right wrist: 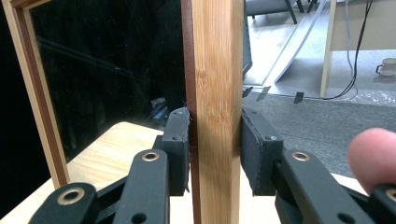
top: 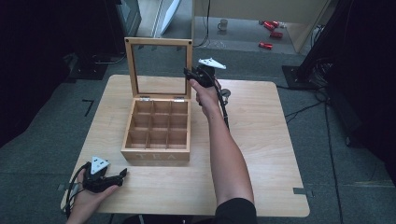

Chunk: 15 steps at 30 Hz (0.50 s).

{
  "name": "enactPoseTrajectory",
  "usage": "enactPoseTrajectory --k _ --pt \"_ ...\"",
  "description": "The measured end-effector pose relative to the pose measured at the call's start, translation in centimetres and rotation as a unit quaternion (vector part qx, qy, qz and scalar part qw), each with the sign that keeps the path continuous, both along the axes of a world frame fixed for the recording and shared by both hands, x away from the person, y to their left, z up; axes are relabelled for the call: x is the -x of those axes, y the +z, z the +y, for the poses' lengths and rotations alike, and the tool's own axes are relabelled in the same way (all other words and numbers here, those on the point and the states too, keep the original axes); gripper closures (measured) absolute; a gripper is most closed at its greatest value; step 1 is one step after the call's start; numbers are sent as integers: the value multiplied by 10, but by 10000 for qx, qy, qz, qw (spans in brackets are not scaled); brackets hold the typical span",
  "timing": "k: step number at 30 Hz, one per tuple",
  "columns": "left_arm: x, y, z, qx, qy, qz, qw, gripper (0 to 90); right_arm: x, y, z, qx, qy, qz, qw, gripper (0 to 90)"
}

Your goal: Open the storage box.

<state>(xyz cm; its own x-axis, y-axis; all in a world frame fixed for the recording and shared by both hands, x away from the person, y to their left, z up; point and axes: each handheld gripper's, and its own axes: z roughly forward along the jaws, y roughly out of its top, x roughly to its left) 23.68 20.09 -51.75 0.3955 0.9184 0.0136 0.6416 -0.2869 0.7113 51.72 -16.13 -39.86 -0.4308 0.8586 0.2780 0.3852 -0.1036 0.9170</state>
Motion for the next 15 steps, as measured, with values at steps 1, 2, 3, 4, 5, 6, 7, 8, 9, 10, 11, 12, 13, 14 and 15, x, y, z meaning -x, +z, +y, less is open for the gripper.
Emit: enactPoseTrajectory --k 1,2,3,4,5,6,7,8,9,10,11,12,13,14,15 --pt "0 0 0 -3 -1 6 10000 166 0 1 1 37 -29 20 10000 663" --pt "0 0 0 -3 -1 6 10000 166 0 1 2 47 -38 27 10000 663" --pt "0 0 0 -2 4 5 10000 166 0 1 2 47 -38 27 10000 663" --pt "0 0 0 -2 6 4 10000 166 -1 2 2 70 -51 30 10000 663" --pt "0 0 0 -3 6 5 10000 166 -1 1 3 67 -59 28 10000 663" --pt "0 0 0 -3 6 5 10000 166 0 1 3 63 -68 31 10000 663" --pt "0 0 0 -2 7 5 10000 166 0 2 3 59 -72 34 10000 663" --pt "0 0 0 -1 8 4 10000 166 0 2 3 62 -72 33 9999 663" --pt "0 0 0 0 8 4 10000 166 0 2 3 69 -78 24 9999 662" --pt "0 0 0 0 8 4 10000 166 0 2 3 69 -78 24 9999 662" --pt "0 0 0 2 10 2 10000 166 1 2 3 83 -79 24 9999 661" --pt "0 0 0 3 11 1 10000 166 1 2 3 68 -77 35 9999 655" --pt "0 0 0 5 11 1 10000 166 1 2 3 68 -77 35 9999 655" --pt "0 0 0 3 12 2 10000 166 1 3 3 33 -87 62 9999 643" --pt "0 0 0 7 14 3 10000 167 3 4 3 -47 -96 72 9999 541"
